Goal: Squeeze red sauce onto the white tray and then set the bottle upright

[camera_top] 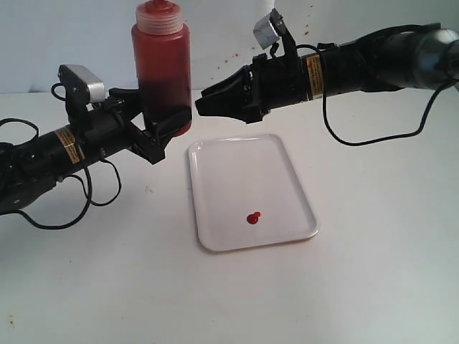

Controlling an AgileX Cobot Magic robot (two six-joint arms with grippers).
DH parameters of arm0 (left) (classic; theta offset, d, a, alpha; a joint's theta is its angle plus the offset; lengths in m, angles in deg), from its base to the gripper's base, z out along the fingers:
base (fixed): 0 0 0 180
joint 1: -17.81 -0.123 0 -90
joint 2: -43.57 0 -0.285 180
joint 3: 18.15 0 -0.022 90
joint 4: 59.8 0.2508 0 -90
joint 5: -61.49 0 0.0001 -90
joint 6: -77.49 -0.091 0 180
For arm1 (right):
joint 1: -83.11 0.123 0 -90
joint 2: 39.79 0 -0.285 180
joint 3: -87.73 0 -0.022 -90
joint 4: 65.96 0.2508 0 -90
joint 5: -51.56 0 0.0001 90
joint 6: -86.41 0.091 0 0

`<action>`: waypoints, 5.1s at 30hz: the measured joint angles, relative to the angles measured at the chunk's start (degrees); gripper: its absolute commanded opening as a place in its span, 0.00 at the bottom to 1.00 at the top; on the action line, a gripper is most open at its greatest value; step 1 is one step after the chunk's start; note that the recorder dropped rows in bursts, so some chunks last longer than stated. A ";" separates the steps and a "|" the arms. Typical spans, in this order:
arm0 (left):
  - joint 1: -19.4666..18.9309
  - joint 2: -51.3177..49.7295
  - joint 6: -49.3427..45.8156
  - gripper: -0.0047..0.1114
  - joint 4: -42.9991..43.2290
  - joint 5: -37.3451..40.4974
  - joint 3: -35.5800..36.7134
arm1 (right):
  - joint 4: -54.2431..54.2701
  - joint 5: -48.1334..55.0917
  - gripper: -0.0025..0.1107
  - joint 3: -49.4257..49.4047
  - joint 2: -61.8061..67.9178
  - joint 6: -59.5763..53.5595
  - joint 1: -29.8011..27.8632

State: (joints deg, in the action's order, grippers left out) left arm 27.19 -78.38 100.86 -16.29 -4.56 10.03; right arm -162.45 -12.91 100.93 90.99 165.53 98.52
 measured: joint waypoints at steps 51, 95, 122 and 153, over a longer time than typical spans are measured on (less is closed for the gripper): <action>-4.50 -29.11 -7.09 0.05 -5.35 0.47 -20.93 | -3.65 2.62 0.02 0.00 3.69 -4.05 -4.54; -7.94 -23.43 -4.12 0.86 4.89 10.64 -17.84 | -3.65 2.62 0.02 0.00 3.69 -4.05 -4.54; -31.65 -13.07 38.17 0.86 53.12 -2.92 -11.28 | -1.95 8.08 0.02 0.00 4.12 -4.05 -4.73; -24.76 -13.07 47.92 0.04 52.32 -3.01 -10.65 | -1.95 16.45 0.02 0.00 4.12 -4.05 -8.00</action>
State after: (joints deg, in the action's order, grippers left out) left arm 2.43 -91.45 148.79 36.03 -7.57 -0.62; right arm -164.40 3.54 100.93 95.11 161.47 90.52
